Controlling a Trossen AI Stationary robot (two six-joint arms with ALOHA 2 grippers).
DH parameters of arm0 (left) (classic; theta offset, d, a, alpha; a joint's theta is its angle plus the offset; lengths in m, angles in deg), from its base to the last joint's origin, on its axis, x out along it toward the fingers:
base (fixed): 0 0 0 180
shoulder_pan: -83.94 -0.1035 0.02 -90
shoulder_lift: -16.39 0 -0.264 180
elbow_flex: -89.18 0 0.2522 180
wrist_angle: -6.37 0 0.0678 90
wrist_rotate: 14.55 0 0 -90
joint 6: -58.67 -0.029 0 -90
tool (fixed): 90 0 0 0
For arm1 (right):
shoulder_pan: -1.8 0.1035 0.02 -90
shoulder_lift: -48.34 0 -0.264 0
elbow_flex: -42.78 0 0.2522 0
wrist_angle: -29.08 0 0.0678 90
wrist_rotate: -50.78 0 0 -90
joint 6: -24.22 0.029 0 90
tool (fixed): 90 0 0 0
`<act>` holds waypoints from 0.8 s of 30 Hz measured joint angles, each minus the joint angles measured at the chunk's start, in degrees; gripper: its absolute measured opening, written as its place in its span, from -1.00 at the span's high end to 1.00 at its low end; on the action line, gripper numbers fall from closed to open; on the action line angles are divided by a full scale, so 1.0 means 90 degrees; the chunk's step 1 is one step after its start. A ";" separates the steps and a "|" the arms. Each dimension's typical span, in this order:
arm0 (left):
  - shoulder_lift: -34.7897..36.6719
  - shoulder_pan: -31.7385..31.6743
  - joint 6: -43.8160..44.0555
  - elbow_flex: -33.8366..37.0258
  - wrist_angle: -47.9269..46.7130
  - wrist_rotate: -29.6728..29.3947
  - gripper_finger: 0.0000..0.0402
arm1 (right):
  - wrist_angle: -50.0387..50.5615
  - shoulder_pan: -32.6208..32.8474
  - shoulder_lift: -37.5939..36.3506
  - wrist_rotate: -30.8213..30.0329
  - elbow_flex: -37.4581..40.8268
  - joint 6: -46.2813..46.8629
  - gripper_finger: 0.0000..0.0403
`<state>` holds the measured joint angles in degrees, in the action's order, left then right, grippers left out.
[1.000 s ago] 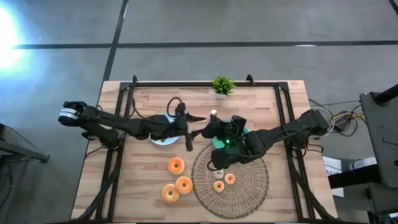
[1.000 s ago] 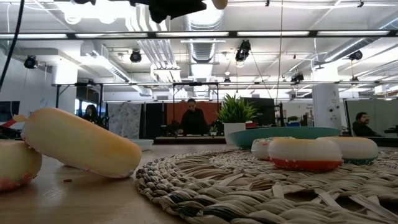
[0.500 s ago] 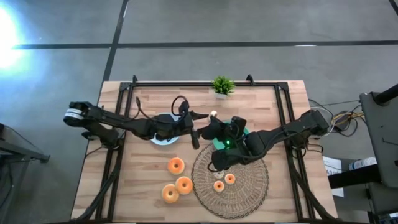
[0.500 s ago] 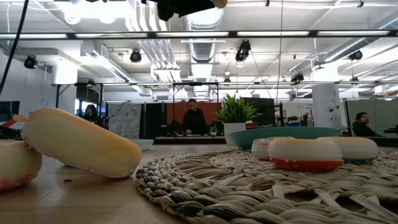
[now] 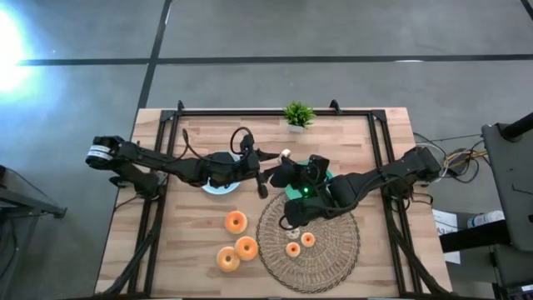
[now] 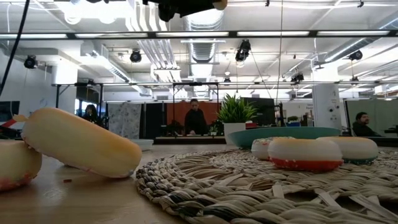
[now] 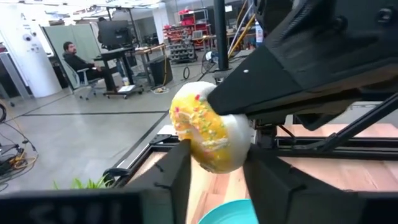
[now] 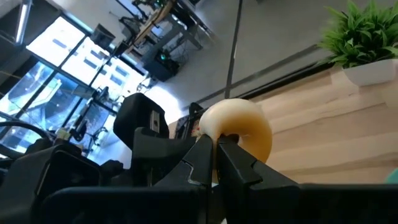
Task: Pick & Place donuts
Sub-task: Put the small yellow donut on the green plate
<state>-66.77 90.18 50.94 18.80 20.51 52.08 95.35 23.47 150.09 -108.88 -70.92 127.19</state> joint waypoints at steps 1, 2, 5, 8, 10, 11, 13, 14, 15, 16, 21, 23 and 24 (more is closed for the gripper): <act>0.0000 0.0000 -0.0027 0.0000 0.0000 0.0011 0.55 | 0.0000 0.0000 -0.0002 0.0012 0.0000 -0.0006 0.96; 0.0000 0.0003 -0.0062 0.0000 0.0000 0.0018 0.62 | -0.0002 0.0000 -0.0002 0.0035 0.0000 -0.0011 0.96; 0.0000 0.0003 -0.0153 0.0002 -0.0032 0.0040 0.85 | 0.0009 0.0000 -0.0002 0.0089 0.0000 -0.0006 0.96; 0.0000 0.0000 -0.0191 0.0002 -0.0082 0.0040 0.97 | 0.0112 0.0008 -0.0016 0.0203 0.0000 -0.0003 0.93; 0.0000 0.0000 -0.0258 0.0007 -0.0107 0.0038 0.98 | 0.0251 0.0043 -0.0054 0.0310 0.0000 -0.0018 0.88; 0.0000 0.0000 -0.0288 0.0009 -0.0107 0.0035 0.98 | 0.0324 0.0071 -0.0081 0.0324 0.0000 -0.0042 0.84; 0.0000 -0.0007 -0.0328 0.0031 -0.0094 -0.0027 0.99 | 0.0502 0.0127 -0.0150 0.0328 0.0000 -0.0104 0.74; 0.0000 -0.0016 -0.0336 0.0056 -0.0094 -0.0070 0.99 | 0.0587 0.0154 -0.0198 0.0331 0.0000 -0.0108 0.68; 0.0000 -0.0025 -0.0340 0.0080 -0.0106 -0.0086 0.99 | 0.0693 0.0190 -0.0252 0.0338 0.0000 -0.0106 0.62; 0.0000 -0.0035 -0.0345 0.0096 -0.0146 -0.0086 0.99 | 0.0797 0.0221 -0.0297 0.0340 0.0000 -0.0107 0.55; -0.0068 -0.0131 -0.0626 0.0197 -0.0461 -0.0089 1.00 | 0.1350 0.0362 -0.0638 0.0850 0.0000 -0.0249 0.24; -0.0228 -0.0166 -0.0824 0.0218 -0.0740 0.0025 1.00 | 0.1562 0.0420 -0.0783 0.1020 -0.0002 -0.0417 0.14; -0.0336 -0.0176 -0.0944 0.0229 -0.0872 0.0101 1.00 | 0.1656 0.0453 -0.0856 0.1068 -0.0002 -0.0463 0.11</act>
<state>-69.79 88.59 42.44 20.86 12.66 52.98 110.25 27.55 142.39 -99.26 -70.94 123.02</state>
